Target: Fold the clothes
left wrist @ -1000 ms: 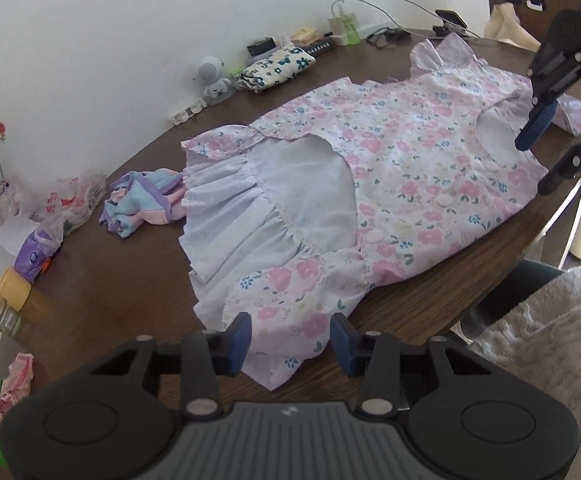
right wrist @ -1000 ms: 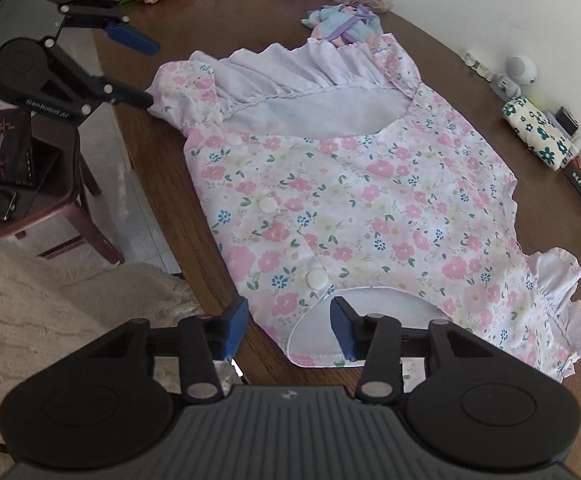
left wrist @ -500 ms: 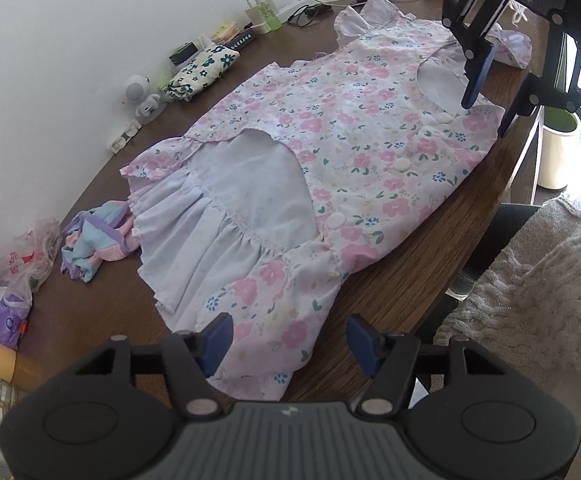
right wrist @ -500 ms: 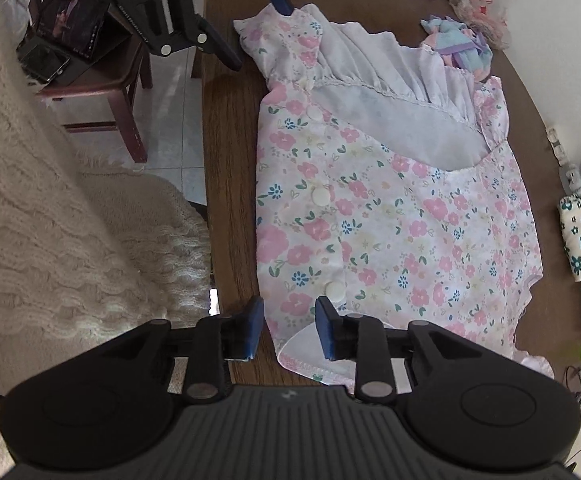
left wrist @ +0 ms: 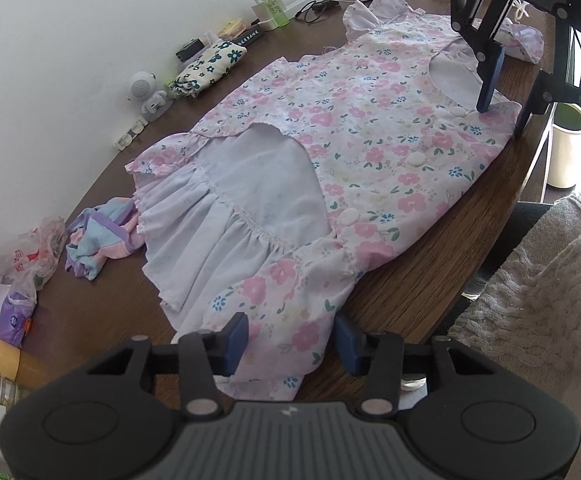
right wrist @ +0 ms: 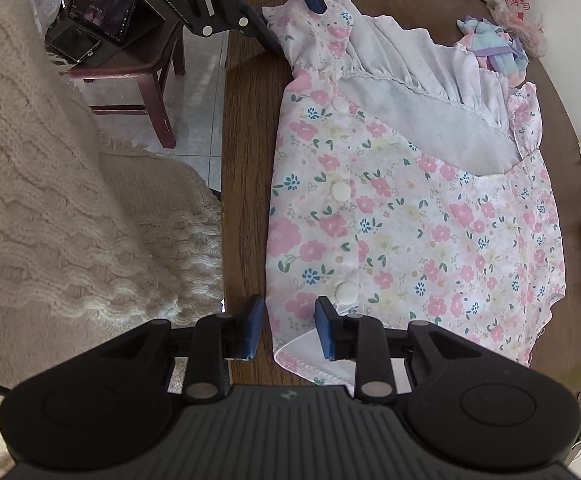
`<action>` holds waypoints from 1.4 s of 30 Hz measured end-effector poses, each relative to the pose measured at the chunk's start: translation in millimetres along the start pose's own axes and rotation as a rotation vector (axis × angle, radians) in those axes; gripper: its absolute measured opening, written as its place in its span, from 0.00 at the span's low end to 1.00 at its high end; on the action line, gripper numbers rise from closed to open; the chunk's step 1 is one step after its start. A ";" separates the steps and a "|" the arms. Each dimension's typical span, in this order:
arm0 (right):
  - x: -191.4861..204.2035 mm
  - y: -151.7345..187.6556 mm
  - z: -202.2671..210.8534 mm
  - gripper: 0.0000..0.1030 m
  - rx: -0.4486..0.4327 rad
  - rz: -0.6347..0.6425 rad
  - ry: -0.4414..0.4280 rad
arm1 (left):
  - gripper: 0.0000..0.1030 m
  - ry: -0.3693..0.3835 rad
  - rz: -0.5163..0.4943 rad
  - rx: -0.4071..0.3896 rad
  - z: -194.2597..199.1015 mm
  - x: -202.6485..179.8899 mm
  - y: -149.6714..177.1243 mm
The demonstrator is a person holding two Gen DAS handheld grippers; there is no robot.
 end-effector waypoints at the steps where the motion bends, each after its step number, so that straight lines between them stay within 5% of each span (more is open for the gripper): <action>1: -0.7 0.3 -0.2 0.27 -0.002 -0.002 -0.001 | 0.42 -0.007 0.002 -0.006 -0.1 -0.9 0.4; 12: 1.8 -0.5 -3.5 0.09 0.001 0.009 0.036 | 0.05 -0.077 0.024 -0.024 -6.1 -17.0 2.0; 28: -9.0 1.1 10.9 0.02 -0.005 -0.112 0.119 | 0.01 -0.096 0.004 -0.055 9.7 -11.2 -11.2; 36: -64.9 6.6 -1.1 0.02 0.005 -0.208 0.154 | 0.01 -0.098 -0.046 -0.132 27.1 39.8 -58.3; 42: -111.3 12.4 -16.8 0.02 0.019 -0.270 0.177 | 0.01 -0.032 -0.056 -0.065 -23.6 77.9 -92.0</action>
Point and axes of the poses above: each gripper's, at about its wrist camera, not at the fingertips, and z roughly against the way its jaws point, x to its left, y to its underside, the point moved 2 cm from there along -z, roughly the way its jaws point, and after that the axes turned 13 degrees about y, right-handed, at the moved point
